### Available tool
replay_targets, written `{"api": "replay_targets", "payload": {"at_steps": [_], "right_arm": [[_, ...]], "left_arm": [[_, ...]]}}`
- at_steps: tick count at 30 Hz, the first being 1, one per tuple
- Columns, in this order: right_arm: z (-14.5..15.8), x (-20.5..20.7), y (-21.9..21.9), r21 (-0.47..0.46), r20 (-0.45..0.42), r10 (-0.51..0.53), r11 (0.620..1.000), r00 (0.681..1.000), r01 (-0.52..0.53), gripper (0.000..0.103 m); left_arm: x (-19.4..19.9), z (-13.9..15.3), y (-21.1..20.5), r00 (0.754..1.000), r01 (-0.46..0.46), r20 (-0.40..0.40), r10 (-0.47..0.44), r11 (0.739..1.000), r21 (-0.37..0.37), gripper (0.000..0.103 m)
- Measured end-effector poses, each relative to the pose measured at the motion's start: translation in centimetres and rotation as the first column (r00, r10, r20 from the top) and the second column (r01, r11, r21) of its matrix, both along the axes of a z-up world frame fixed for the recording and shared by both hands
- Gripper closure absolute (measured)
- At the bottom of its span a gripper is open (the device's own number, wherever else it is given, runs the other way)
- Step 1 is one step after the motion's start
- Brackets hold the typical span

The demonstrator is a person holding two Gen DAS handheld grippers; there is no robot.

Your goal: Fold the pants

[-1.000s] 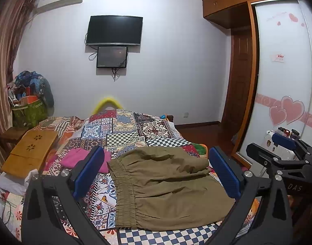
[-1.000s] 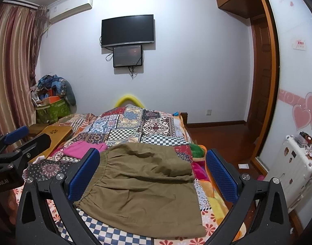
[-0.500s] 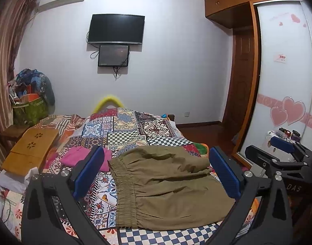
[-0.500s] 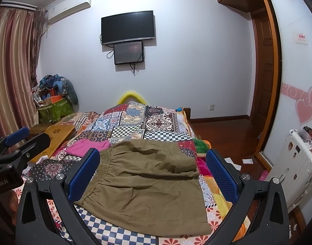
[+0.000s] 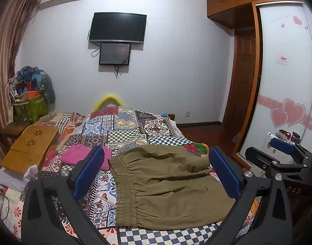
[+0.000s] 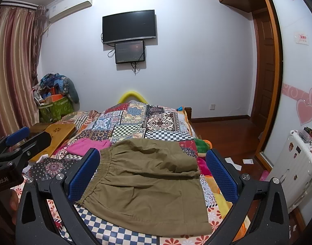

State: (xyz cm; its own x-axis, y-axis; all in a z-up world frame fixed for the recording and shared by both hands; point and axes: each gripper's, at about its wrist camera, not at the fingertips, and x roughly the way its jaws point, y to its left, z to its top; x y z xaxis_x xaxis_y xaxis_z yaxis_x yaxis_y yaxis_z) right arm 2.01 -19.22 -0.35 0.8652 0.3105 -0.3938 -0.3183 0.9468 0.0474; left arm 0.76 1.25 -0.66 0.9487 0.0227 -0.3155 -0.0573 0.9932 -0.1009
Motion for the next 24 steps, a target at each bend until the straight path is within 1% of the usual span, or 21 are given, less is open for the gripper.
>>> {"api": "replay_targets", "payload": {"at_steps": [24], "right_arm": [[0.06,-0.04,0.26,-0.001,0.0,0.006,1.0,1.0,-0.006,0.0]], "left_arm": [[-0.02,0.03,0.27,1.0,-0.001,-0.002,0.001,1.0,-0.001,0.0]]}}
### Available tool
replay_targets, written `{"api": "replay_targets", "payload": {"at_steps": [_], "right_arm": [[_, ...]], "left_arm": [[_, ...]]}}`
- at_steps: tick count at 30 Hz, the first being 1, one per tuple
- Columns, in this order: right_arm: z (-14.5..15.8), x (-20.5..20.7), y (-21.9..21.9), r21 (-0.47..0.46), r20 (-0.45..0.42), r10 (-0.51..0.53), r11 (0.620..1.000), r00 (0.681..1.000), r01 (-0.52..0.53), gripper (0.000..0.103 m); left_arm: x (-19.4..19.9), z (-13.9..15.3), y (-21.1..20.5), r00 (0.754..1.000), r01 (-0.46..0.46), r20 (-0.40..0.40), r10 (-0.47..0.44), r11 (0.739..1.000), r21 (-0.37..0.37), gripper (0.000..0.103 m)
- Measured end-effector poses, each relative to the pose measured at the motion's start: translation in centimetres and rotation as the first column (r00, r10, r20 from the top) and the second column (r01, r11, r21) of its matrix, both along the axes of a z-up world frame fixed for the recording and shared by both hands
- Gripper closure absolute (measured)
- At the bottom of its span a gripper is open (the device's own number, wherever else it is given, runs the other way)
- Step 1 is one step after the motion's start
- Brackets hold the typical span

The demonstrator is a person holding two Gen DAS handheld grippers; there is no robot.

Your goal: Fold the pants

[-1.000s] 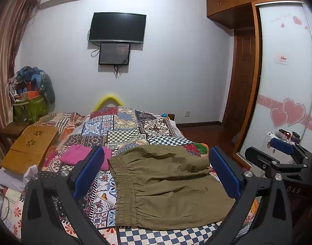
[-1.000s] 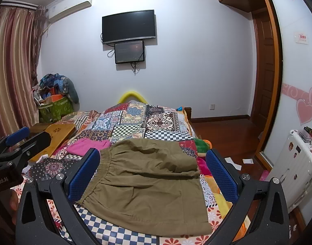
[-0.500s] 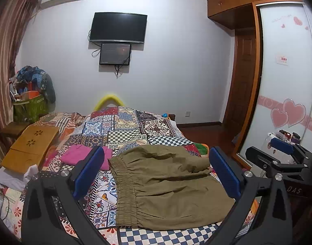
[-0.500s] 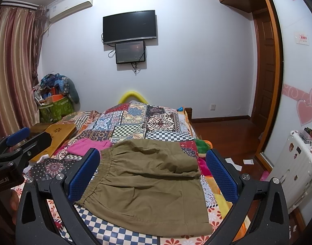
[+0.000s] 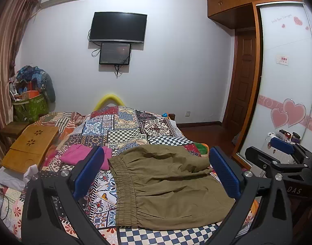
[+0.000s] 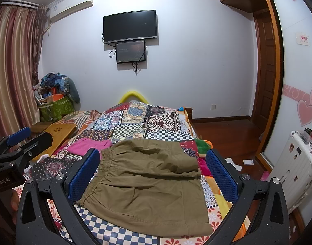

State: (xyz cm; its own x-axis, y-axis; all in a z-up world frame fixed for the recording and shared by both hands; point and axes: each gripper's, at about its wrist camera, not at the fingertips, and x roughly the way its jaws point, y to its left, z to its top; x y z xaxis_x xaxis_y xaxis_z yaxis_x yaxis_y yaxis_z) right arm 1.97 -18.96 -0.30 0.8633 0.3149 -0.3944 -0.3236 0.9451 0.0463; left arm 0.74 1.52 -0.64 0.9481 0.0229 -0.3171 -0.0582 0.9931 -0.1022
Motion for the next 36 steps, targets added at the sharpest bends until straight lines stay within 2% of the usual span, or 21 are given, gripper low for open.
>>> {"api": "replay_targets", "payload": {"at_steps": [8,17,23,30,36], "right_arm": [[-0.4,0.4,0.0,-0.01,-0.001,-0.003,1.0,1.0,0.003,0.0],[-2.8,2.7,-1.3,-0.095,-0.041,-0.078,0.993,0.996,0.074,0.0],[-5.2,5.6,-2.7,-0.143,-0.116,-0.118,0.985,0.986,0.101,0.0],[-8.1,9.7,-3.7,-0.231,-0.186,-0.161,0.966,0.969,0.117,0.0],[-10.0,14.2,-4.7,-0.217,-0.264,-0.16,0.971,0.951,0.103,0.0]], "left_arm": [[0.3,-0.2,0.1,1.0,0.006,-0.009,-0.006,1.0,0.001,0.0],[3.5,-2.5,2.2,0.996,-0.009,-0.089,0.01,1.0,0.007,0.0],[7.4,-5.3,4.8,0.984,-0.025,-0.178,0.027,1.0,0.015,0.0],[13.3,-9.4,8.1,0.956,-0.066,-0.286,0.07,0.998,0.026,0.0],[18.3,-12.2,10.5,0.932,-0.081,-0.354,0.082,0.997,0.018,0.004]]}}
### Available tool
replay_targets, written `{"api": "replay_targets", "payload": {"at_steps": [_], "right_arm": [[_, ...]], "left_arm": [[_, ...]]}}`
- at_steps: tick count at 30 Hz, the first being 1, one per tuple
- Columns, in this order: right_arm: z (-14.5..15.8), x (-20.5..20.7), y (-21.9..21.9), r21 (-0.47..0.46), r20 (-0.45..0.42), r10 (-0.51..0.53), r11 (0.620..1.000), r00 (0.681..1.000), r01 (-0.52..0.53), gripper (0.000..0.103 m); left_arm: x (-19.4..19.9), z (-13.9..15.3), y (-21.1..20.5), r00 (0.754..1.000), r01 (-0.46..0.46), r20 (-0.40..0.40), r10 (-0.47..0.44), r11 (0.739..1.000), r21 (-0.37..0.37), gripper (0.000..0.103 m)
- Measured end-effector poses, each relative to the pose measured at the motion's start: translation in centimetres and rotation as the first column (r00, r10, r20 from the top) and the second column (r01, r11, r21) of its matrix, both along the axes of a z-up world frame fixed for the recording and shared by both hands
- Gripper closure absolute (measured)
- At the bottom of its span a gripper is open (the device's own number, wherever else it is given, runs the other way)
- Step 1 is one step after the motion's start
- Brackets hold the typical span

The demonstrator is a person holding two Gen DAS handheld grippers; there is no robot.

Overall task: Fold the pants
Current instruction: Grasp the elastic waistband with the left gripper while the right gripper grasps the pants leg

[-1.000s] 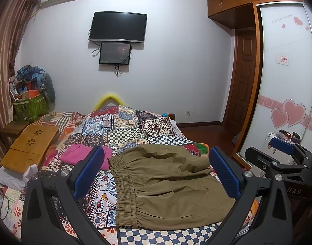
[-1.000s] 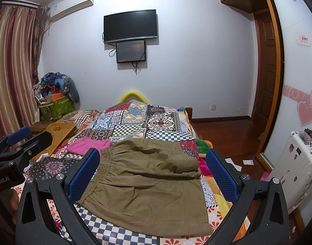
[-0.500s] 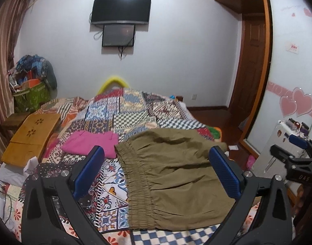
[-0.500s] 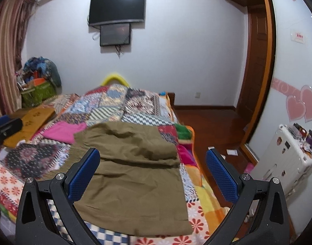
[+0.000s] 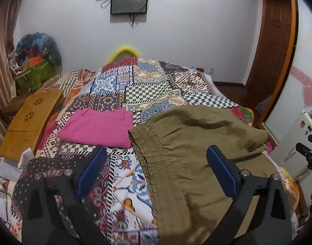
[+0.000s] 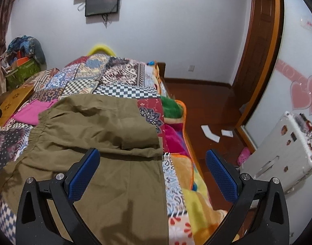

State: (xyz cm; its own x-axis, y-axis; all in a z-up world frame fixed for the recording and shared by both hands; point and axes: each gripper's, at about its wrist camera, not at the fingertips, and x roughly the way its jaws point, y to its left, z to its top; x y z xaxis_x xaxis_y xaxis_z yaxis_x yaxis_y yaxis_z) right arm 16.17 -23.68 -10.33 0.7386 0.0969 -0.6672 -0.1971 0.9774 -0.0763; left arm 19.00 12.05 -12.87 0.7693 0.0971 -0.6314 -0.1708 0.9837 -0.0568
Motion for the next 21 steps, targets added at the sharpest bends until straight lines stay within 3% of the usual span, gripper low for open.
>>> {"api": "replay_targets", "payload": {"at_steps": [8,12,16,20,21], "right_arm": [[-3.0,6.1,-0.5,0.035,-0.111,0.028,0.999,0.993,-0.025,0.002],[-5.0,8.7,-0.3,0.048,-0.18,0.064,0.997,0.982,-0.056,0.023],[-6.8,10.8,-0.1,0.09,-0.249,0.106,0.992,0.963,-0.086,0.034],[-7.6,11.8,0.0,0.147,-0.29,0.171,0.98,0.942,-0.132,0.064],[-7.6,11.9,0.1,0.159,-0.296,0.188,0.977,0.937,-0.146,0.066]], "left_arm": [[5.7,-4.1,0.9,0.993,0.017,-0.114,-0.014,1.0,0.024,0.008],[7.6,-6.4,0.8,0.984,0.05,-0.171,-0.043,0.998,0.035,0.009],[9.2,-8.3,0.4,0.972,0.082,-0.224,-0.069,0.995,0.052,0.015],[10.1,-9.8,0.4,0.961,0.103,-0.261,-0.087,0.994,0.047,0.019],[10.2,-10.0,0.3,0.959,0.106,-0.267,-0.09,0.993,0.048,0.022]]}}
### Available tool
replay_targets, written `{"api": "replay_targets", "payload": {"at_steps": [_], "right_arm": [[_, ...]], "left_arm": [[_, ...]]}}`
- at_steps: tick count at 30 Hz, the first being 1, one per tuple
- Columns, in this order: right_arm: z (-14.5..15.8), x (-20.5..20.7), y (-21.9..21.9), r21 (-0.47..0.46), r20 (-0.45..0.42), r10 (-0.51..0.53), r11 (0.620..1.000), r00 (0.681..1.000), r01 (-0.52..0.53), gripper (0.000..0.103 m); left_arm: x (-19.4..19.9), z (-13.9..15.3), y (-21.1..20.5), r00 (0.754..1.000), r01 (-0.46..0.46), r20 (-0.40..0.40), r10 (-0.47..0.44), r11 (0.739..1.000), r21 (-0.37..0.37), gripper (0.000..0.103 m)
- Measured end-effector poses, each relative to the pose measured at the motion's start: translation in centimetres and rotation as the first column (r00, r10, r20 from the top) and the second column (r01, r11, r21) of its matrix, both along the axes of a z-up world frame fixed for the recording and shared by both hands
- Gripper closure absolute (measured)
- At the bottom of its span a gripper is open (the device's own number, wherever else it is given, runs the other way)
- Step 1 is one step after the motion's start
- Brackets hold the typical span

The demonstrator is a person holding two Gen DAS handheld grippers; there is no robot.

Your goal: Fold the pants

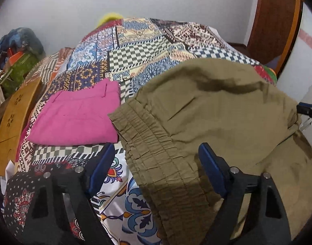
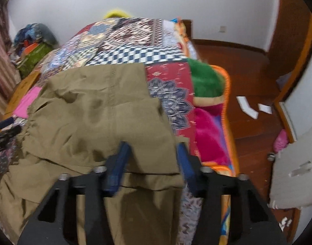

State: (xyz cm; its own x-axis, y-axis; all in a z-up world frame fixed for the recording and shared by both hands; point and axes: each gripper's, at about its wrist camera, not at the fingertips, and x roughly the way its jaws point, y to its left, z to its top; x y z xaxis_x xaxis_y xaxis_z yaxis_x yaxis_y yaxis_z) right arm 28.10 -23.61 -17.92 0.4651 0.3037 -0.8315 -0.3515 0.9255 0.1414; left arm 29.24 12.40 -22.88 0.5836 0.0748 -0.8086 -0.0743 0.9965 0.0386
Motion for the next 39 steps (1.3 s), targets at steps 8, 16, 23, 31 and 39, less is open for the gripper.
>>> {"api": "replay_targets", "payload": {"at_steps": [8,16,23,31,39], "right_arm": [[0.4,-1.0,1.1,-0.039,0.042,0.059,0.998,0.997,-0.057,0.089],[0.4,0.3,0.9,-0.107,0.037,0.028,0.994,0.999,-0.024,0.054],[-0.9,1.4,-0.4,-0.047,-0.032,0.009,0.999,0.999,-0.01,0.037],[-2.1,1.8,0.4,0.046,-0.105,0.08,0.996,0.991,-0.076,0.076],[-0.1,0.4,3.0,-0.089,0.067,0.097,0.992,0.993,-0.091,0.098]], "left_arm": [[1.1,-2.4,1.0,0.996,0.01,-0.085,-0.019,0.994,-0.105,0.041],[0.5,-2.2,1.7,0.994,0.008,-0.102,-0.027,0.983,-0.185,0.043],[0.6,-2.3,2.0,0.991,0.011,-0.124,-0.042,0.97,-0.245,0.051],[0.8,-2.5,1.2,0.99,0.033,-0.131,-0.06,0.979,-0.199,0.058],[0.6,-2.7,0.0,0.992,0.047,-0.12,-0.049,0.999,-0.024,0.063]]}}
